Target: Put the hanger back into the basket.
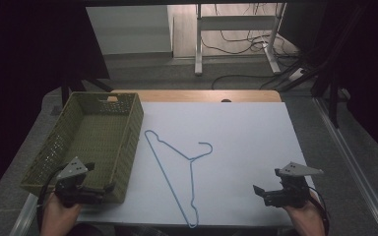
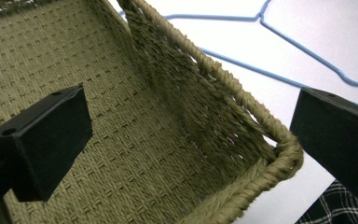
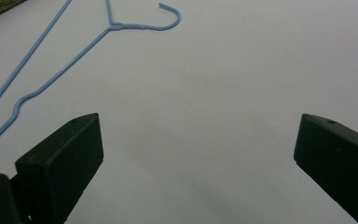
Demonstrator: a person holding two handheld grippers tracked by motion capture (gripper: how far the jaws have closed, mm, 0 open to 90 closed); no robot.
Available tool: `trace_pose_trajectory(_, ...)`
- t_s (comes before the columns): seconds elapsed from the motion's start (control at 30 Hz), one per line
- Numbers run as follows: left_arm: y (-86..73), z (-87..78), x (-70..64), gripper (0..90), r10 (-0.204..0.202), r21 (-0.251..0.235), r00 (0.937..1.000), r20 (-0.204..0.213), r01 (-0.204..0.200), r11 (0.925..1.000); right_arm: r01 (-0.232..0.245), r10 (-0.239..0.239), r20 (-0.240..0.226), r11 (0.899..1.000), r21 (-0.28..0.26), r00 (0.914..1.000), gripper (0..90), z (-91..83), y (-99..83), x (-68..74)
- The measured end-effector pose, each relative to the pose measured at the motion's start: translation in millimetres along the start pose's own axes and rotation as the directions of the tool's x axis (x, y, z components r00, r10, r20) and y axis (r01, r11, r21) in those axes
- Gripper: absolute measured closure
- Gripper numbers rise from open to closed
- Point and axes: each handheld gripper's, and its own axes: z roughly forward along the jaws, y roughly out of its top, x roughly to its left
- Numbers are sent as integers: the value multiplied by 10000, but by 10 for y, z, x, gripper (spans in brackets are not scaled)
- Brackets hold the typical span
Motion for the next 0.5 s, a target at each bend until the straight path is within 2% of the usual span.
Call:
trace_pose_trajectory(0.13, 5, 8, -10, 0, 21, 48, 10000, -24, -21, 10000, -17, 17, 3, 10000, 40, 10000, 0, 2, 2, 8)
trace_pose_trajectory(0.3, -2, 1, 14, 0, -171, -151, 9998, 123, 173, 9997, -103, 103, 0, 9999, 54, 9999, 0, 7, 5, 23)
trace_pose_trajectory(0.5, -2, 9, 9, 0, -66, -131, 10000, 66, 67, 9999, -123, 122, 60, 9999, 62, 9999, 0, 7, 6, 27)
